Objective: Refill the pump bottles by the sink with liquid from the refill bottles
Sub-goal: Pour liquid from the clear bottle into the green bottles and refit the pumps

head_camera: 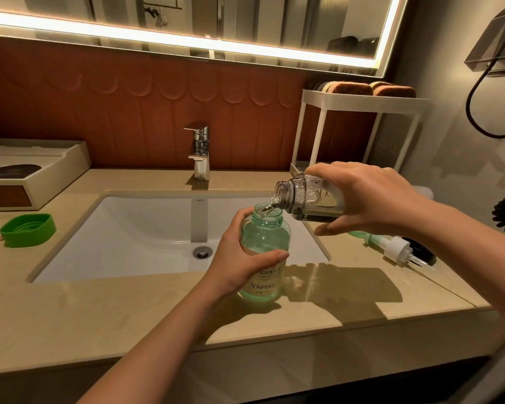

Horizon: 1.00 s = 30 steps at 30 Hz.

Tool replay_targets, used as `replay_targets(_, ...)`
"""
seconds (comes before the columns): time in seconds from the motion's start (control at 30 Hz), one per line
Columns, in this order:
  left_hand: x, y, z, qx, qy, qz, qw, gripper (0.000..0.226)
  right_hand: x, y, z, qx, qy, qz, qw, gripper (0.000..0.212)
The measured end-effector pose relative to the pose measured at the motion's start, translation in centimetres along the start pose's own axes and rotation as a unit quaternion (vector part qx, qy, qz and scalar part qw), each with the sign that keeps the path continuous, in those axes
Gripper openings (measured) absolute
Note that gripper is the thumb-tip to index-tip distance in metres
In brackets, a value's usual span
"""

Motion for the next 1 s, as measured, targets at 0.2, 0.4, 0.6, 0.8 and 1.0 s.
replay_targets(0.2, -0.03, -0.02, -0.03, 0.002, 0.005, -0.007, 1.0, 0.064, 0.08, -0.15, 0.01, 0.002, 0.005, 0.011, 1.0, 0.096)
replay_targets(0.4, -0.1, -0.05, 0.0, 0.0, 0.005, -0.004, 1.0, 0.065, 0.08, 0.06, 0.03, 0.004, 0.009, 0.015, 1.0, 0.096)
replay_targets(0.6, -0.13, -0.08, -0.03, 0.0, 0.006, -0.001, 1.0, 0.065, 0.0, 0.24, 0.07, 0.003, 0.008, 0.014, 1.0, 0.096)
replay_targets(0.8, -0.22, -0.04, 0.01, 0.002, 0.008, 0.0, 1.0, 0.066, -0.02, 0.29, 0.14, 0.003, 0.006, 0.01, 1.0, 0.096)
replay_targets(1.0, -0.26, -0.07, -0.01, 0.0, 0.008, 0.005, 1.0, 0.064, -0.08, 0.29, 0.13, 0.002, 0.006, 0.004, 1.0, 0.096)
Point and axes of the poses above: each hand's wrist, its own z-axis away from the middle knuckle, its own y-axis out of the back of the hand, x = y × z, the point moved 6 cm from there along -z, towards the middle knuckle, and after that the axes turned 9 degrees about -y, right-handed, at the moved point
